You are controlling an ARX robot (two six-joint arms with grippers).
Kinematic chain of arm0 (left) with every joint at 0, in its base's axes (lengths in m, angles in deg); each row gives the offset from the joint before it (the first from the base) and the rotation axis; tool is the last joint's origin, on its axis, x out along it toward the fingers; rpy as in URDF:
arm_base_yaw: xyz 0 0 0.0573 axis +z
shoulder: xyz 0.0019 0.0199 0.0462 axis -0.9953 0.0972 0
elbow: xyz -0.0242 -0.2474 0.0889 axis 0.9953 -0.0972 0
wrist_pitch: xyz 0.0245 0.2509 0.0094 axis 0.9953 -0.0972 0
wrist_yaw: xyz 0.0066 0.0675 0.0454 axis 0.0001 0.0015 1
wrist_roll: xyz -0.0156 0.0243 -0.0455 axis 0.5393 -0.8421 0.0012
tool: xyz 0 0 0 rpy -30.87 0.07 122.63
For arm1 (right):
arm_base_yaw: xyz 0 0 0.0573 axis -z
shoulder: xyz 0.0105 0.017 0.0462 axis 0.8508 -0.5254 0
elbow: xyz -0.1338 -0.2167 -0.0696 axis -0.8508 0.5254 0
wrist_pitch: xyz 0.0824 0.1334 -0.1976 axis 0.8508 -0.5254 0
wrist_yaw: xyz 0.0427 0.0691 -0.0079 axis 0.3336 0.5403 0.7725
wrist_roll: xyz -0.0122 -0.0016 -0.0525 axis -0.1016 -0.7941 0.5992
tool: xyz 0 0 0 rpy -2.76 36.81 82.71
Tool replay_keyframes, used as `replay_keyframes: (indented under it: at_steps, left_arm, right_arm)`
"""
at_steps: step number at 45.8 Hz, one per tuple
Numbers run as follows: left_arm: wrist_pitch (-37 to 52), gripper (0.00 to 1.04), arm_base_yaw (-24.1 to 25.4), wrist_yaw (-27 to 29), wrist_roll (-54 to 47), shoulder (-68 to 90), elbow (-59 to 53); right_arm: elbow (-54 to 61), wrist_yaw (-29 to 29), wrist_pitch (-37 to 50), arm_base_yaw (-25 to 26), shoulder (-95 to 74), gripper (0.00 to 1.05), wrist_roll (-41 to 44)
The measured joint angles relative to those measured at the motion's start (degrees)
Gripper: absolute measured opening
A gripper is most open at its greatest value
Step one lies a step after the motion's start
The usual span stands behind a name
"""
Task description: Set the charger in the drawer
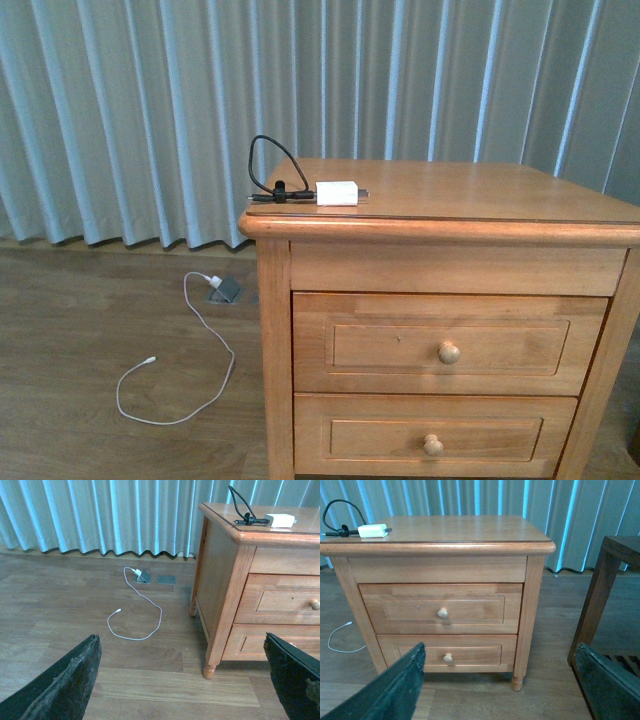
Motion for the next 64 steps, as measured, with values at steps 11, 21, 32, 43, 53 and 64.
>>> replay_keyframes:
  at_steps: [11,21,32,43,53,64]
  left_arm:
    - [0.0,0.99,0.0,0.0,0.0,0.0,0.0]
    - [0.0,0.99,0.0,0.0,0.0,0.0,0.0]
    - [0.0,0.99,0.0,0.0,0.0,0.0,0.0]
    - [0.0,0.99,0.0,0.0,0.0,0.0,0.0]
    - [0.0,0.99,0.0,0.0,0.0,0.0,0.0]
    - [0.0,0.99,0.0,0.0,0.0,0.0,0.0]
  right_arm:
    - [0.0,0.0,0.0,0.0,0.0,0.96,0.0]
    - [-1.5,11.2,-1.2,2.6,-5.0,0.96,4.1]
    - [-10.2,12.0,23.6,-4.2,-41.3,0.96,8.9]
    - [-24.3,3.3,42.6,-13.8,-77.7,0.96,11.6]
    - [-40.8,-2.6,47.8,-17.0,-103.5,0.96,10.4]
    - [-56.1,-10.8,51.3,-16.8,-124.9,0.96,9.4]
